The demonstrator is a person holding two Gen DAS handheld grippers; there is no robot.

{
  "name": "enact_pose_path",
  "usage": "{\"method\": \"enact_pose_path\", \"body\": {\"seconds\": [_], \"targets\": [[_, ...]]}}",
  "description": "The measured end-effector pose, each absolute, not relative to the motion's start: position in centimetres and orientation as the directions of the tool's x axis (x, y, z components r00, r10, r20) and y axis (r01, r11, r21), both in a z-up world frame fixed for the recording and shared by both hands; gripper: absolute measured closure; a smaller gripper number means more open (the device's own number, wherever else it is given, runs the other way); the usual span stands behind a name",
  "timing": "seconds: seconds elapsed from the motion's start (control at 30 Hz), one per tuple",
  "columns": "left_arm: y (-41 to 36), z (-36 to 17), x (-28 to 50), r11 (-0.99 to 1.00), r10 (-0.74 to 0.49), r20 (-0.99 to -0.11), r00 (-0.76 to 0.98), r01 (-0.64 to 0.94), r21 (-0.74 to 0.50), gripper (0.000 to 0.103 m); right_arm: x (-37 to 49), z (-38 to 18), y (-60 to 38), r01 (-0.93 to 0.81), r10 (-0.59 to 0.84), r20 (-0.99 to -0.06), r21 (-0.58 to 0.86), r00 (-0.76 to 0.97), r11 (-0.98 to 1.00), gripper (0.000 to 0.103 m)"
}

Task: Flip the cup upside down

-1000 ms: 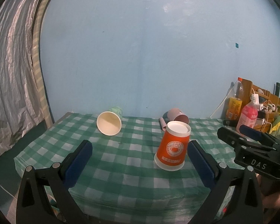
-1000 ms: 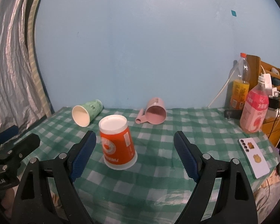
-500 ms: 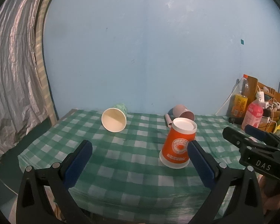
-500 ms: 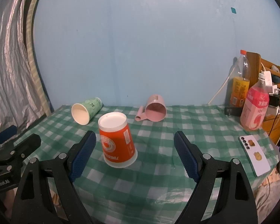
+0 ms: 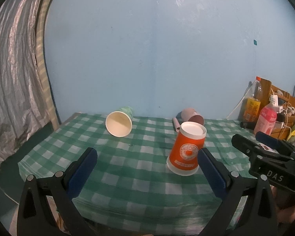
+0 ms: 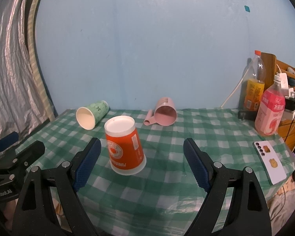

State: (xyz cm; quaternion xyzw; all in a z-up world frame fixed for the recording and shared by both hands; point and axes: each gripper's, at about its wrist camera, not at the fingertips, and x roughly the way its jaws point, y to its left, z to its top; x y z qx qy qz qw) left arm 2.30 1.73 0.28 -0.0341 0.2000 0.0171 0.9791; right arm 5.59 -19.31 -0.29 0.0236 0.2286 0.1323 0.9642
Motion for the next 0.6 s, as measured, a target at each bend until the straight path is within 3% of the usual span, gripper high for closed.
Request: {"method": "enact_pose_path", "body": {"seconds": [0.6], "targets": [[1.70, 0.05, 2.59, 0.998, 0.015, -0.400, 0.917, -0.036, -0.046, 0.000, 5.88, -0.52, -19.03, -0.243, 0.269, -0.445, 0.116, 0.854, 0.963, 0.018]]}}
